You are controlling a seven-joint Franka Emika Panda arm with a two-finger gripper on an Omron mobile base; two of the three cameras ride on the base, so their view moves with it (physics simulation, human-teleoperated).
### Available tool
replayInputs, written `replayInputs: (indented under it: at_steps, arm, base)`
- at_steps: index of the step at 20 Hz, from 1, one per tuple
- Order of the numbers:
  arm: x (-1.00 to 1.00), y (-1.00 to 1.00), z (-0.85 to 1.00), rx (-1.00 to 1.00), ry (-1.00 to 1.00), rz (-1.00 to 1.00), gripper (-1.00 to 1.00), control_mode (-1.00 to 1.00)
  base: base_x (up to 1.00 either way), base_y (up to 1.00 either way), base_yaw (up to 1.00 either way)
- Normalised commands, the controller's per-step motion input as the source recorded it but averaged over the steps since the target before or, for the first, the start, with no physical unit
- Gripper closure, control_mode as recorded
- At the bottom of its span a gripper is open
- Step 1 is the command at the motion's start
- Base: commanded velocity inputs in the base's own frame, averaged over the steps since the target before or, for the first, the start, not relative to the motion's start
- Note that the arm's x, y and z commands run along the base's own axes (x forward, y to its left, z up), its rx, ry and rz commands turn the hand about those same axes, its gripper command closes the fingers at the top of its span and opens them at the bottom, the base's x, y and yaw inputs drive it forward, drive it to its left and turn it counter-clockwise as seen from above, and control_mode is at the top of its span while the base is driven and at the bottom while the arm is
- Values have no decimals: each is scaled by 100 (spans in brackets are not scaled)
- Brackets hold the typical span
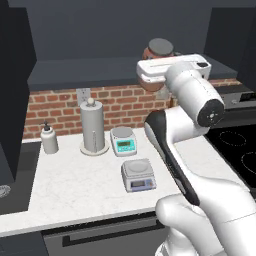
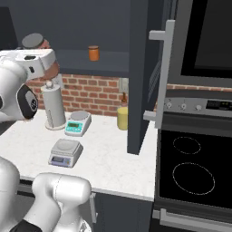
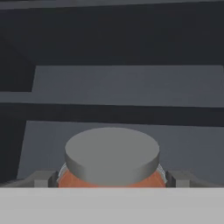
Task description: Pick the honey bottle and place it on the digital scale for weighing, and close the cabinet.
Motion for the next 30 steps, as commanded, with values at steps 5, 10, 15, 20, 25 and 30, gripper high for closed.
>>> replayInputs:
  at_steps: [5,10,15,20,25,30]
  arm:
    - [-100,0,-13,0,-2,0,100,-100]
    - [-100,0,-25,0,3,0,100,-100]
    - [-94,-6,-36,0,18,4,100,-100]
    - [-48,-10,-62,-3,25,11,100,-100]
    - [-3,-11,-64,-7,26,19,100,-100]
    - [11,-13,-67,-5,8,22,100,-100]
  base:
    - [0,0,0]
    - [0,0,0]
    - [0,0,0]
    - [0,0,0]
    - [0,0,0]
    - [0,0,0]
